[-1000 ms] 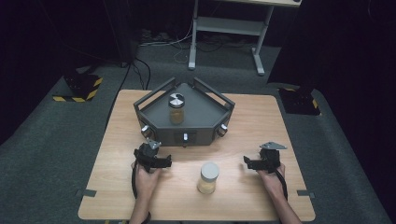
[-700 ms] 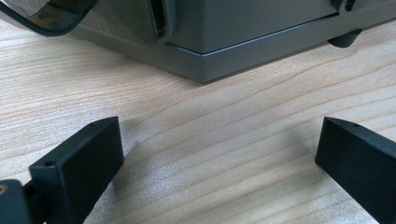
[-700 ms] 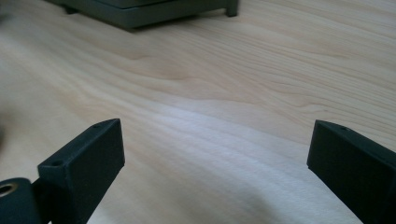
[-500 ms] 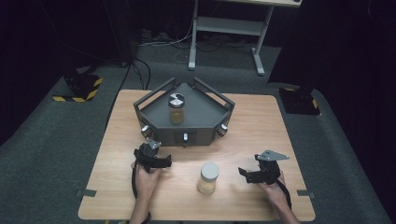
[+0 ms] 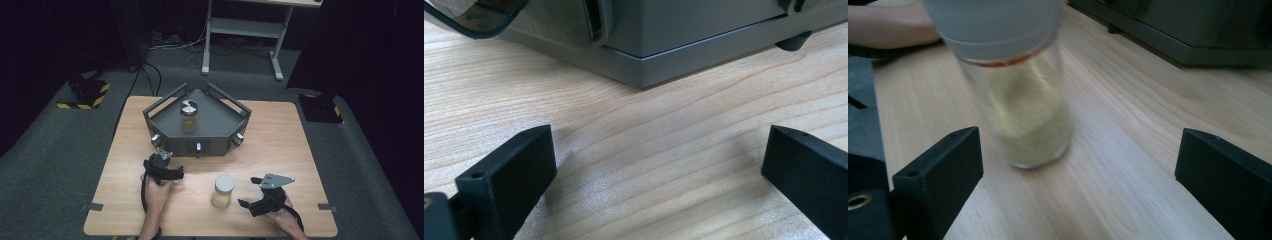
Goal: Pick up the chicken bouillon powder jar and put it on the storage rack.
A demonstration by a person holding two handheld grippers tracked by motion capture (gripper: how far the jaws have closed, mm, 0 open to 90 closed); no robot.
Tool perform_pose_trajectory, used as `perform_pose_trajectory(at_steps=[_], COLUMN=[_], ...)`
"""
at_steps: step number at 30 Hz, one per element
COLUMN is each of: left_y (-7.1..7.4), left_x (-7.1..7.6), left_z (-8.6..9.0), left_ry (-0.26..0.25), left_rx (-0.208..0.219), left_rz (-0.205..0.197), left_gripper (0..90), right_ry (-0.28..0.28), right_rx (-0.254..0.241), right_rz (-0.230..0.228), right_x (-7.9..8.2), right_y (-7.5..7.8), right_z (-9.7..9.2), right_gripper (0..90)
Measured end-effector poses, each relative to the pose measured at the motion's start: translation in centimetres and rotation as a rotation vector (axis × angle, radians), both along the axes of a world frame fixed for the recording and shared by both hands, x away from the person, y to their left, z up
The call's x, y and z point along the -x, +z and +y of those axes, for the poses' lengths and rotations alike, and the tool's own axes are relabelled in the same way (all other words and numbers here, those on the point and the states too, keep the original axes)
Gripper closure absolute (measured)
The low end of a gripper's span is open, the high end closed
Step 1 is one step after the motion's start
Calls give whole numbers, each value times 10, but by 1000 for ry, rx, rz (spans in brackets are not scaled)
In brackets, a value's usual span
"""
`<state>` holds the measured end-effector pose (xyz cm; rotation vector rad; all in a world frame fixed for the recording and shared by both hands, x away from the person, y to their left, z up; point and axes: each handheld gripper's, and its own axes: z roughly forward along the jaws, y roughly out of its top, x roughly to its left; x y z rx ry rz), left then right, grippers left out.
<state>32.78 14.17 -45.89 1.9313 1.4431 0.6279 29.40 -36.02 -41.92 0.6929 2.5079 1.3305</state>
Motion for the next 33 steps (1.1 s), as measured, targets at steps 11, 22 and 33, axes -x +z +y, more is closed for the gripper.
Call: perform_pose_trajectory(at_steps=[11,22,33], left_y=[0,0,0], left_x=[0,0,0], left_z=[0,0,0], left_ry=[1,1,1], left_rx=[0,-1,-1], left_rz=[0,0,0], left_gripper=[14,14,14], right_ry=[76,101,99], right_rx=[-29,-80,-94], right_rz=[-21,-31,-43], right_x=[-6,-13,-14], right_y=[3,1,-2], right_z=[26,40,44], right_gripper=[47,76,182])
